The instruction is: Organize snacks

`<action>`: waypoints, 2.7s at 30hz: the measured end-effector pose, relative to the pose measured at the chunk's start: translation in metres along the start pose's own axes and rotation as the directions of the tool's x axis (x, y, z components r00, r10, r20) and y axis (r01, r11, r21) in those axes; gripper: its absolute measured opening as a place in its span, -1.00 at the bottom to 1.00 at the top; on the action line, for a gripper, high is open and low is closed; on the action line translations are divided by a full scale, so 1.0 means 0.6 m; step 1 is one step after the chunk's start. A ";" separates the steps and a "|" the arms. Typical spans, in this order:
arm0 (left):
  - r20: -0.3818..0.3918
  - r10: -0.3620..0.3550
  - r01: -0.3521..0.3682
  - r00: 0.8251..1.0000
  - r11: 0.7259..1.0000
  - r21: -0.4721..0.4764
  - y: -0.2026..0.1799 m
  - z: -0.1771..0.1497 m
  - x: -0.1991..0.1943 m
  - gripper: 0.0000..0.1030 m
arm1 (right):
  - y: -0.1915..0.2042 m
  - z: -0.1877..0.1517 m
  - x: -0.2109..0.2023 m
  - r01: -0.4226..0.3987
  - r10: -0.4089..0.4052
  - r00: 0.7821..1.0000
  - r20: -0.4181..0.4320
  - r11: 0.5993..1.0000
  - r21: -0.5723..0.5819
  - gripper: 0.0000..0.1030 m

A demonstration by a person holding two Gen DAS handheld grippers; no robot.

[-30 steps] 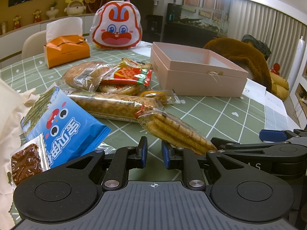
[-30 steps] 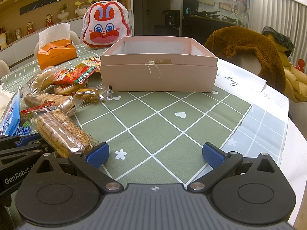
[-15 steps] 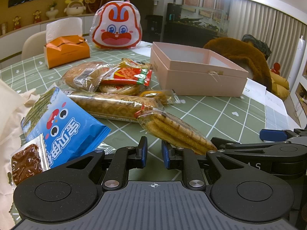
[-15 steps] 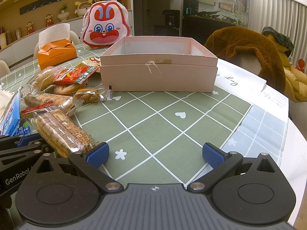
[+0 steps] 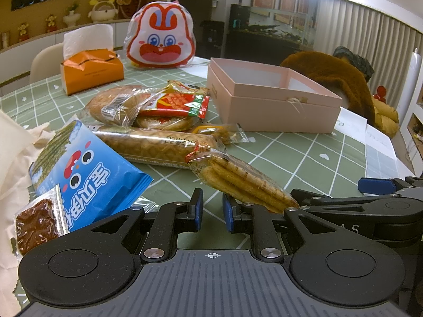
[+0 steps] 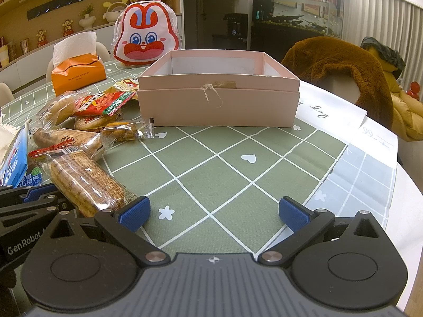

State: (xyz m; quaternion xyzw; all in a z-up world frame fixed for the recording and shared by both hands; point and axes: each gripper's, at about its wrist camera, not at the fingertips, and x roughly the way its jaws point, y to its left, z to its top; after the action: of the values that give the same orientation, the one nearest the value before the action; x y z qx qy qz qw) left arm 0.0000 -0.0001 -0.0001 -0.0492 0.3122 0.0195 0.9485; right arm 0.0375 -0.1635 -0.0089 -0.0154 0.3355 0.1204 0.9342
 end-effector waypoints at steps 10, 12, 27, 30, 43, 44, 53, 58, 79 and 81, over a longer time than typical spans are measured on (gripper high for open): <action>0.000 0.000 0.000 1.000 1.000 0.000 -0.001 0.000 0.002 -0.60 | 0.000 0.000 0.000 0.000 0.000 1.000 0.000 1.000 0.000 1.00; 0.000 0.001 -0.001 1.000 1.000 0.001 -0.002 0.000 0.002 -0.60 | 0.000 0.000 0.000 0.000 0.000 1.000 0.000 1.000 0.000 1.00; -0.001 0.010 -0.010 1.000 1.000 0.014 0.001 0.002 0.001 -0.60 | 0.000 -0.001 0.000 -0.006 0.006 1.000 0.000 1.000 -0.006 1.00; -0.001 0.012 -0.012 1.000 1.000 0.012 -0.004 -0.002 0.001 -0.60 | 0.001 -0.004 0.001 -0.009 0.009 1.000 0.000 1.000 -0.009 1.00; -0.311 -0.208 0.120 0.927 0.953 -0.280 0.072 0.075 -0.015 -0.61 | -0.026 0.039 0.002 -0.156 0.114 0.950 -0.291 0.980 -0.126 1.00; -0.301 -0.203 0.123 0.932 0.956 -0.265 0.074 0.083 -0.022 -0.60 | -0.027 0.038 0.000 -0.164 0.118 0.946 -0.301 0.977 -0.133 1.00; -0.184 0.026 -0.062 0.983 0.979 -0.195 0.121 0.121 -0.070 -0.60 | -0.013 0.024 -0.018 -0.143 0.099 0.951 -0.293 0.981 -0.131 1.00; -0.117 0.159 -0.181 0.980 0.960 -0.212 0.162 0.106 -0.101 -0.59 | 0.011 0.042 -0.013 -0.216 0.147 0.928 -0.341 0.960 -0.176 0.97; -0.170 0.088 -0.163 0.981 0.848 -0.504 0.258 0.028 -0.093 -0.59 | 0.218 0.175 0.009 -0.436 0.378 0.877 -0.296 0.885 -0.163 0.49; -0.154 0.071 -0.141 0.985 0.853 -0.503 0.251 0.032 -0.082 -0.59 | 0.203 0.173 0.017 -0.421 0.359 0.879 -0.313 0.893 -0.158 0.49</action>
State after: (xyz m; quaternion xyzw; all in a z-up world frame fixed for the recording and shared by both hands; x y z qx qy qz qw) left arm -0.0385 0.1516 0.0321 -0.2832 0.3591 0.1508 0.8764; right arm 0.0809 -0.0319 0.0715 -0.0677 0.4426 0.3403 0.8269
